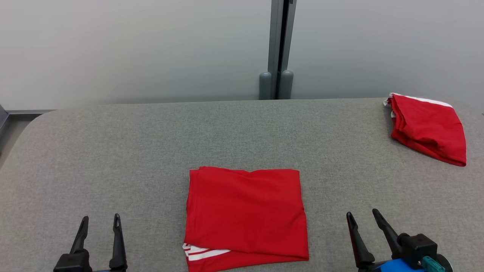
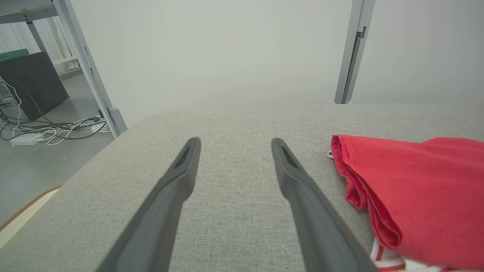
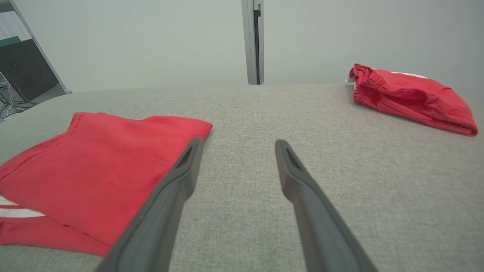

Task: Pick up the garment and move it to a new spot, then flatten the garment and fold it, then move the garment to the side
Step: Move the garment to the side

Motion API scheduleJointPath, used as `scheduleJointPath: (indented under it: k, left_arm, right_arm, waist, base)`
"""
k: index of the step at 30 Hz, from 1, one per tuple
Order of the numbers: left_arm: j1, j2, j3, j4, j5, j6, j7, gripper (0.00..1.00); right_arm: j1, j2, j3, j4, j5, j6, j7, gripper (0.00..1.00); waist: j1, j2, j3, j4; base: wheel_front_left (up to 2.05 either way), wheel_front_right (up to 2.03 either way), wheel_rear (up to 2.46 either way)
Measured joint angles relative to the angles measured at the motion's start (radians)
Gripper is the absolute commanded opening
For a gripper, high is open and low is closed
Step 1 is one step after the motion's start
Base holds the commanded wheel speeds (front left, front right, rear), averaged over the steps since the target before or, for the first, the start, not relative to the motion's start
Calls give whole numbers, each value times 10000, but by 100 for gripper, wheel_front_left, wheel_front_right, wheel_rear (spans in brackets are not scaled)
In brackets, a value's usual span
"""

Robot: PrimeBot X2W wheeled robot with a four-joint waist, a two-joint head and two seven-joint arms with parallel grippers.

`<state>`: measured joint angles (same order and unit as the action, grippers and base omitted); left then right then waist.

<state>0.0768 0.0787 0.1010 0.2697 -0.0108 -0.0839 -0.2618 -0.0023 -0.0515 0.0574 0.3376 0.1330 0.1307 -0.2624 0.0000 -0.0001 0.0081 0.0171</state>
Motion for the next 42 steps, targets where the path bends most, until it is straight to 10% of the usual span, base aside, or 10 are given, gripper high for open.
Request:
scheduleJointPath:
  k: [14, 38, 39, 40, 42]
  left_arm:
    - [-238, 54, 23, -88, -150, 38, 0, 100]
    - [-1172, -165, -48, -359, -370, 71, 0, 100]
    - [-1194, -180, -56, -351, -385, 69, 0, 100]
    - [-1214, -188, -56, -349, -401, 69, 0, 100]
    - [-1231, -188, -46, -341, -408, 69, 0, 100]
  right_arm:
    - [-1516, 13, 777, 562, 69, 0, -2, 100]
    - [-4354, -19, 2963, 5751, 1181, -15, 295, 100]
    - [-4358, -31, 3164, 5745, 1457, -15, 255, 30]
    - [-4358, -40, 3323, 5733, 1666, -15, 226, 1]
    - [-4397, -36, 3561, 5710, 1839, -17, 167, 0]
  waist:
    - [0, 0, 291, 177]
    - [0, 1, 1568, 911]
    - [0, 0, 1580, 913]
    - [0, 0, 1588, 911]
    - [0, 1, 1594, 891]
  base:
    - [0, 0, 0]
    - [0, 0, 0]
    - [0, 0, 0]
    - [0, 0, 0]
    - [0, 0, 0]
